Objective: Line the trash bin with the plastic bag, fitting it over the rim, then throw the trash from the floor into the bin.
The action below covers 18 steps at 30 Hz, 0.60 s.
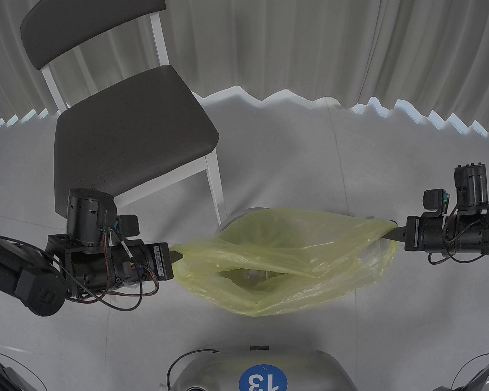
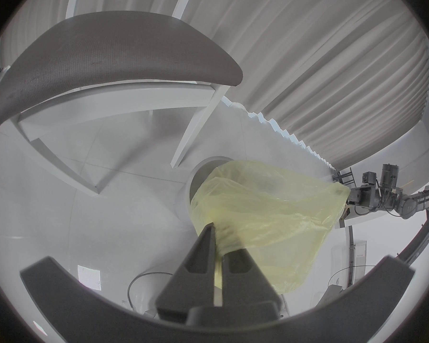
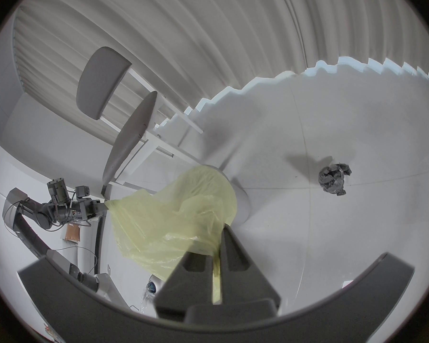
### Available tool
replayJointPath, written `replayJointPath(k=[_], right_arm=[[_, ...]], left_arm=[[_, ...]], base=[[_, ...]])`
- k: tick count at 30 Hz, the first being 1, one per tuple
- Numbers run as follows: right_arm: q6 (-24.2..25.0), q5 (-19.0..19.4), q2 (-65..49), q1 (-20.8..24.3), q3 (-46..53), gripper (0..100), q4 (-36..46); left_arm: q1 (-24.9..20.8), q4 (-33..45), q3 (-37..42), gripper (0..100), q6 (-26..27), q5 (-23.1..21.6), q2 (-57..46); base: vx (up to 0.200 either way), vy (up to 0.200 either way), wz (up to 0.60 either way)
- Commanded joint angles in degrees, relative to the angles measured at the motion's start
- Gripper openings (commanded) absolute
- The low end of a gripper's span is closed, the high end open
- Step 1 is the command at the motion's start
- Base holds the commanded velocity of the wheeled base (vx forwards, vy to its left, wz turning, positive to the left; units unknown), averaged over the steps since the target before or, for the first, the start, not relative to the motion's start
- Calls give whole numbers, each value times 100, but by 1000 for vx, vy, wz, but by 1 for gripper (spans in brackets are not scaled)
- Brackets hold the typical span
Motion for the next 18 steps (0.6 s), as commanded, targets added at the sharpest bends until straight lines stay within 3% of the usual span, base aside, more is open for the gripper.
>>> replayJointPath(k=[1,8,12,18], right_arm=[[-7,10,86,20,205,0,-36],[-51,36,693,90,170,0,-159],[-34,247,1114,108,55,0,-572],[-16,256,1800,108,-191,0,-941]], left_arm=[[-27,-5,152,0,118,-43,31],[-36,-84,38,0,311,-69,382],[-62,-93,-182,0,311,-61,637],[-62,-102,-454,0,434,-61,910]], base=[[0,0,0],[0,0,0],[0,0,0],[0,0,0]])
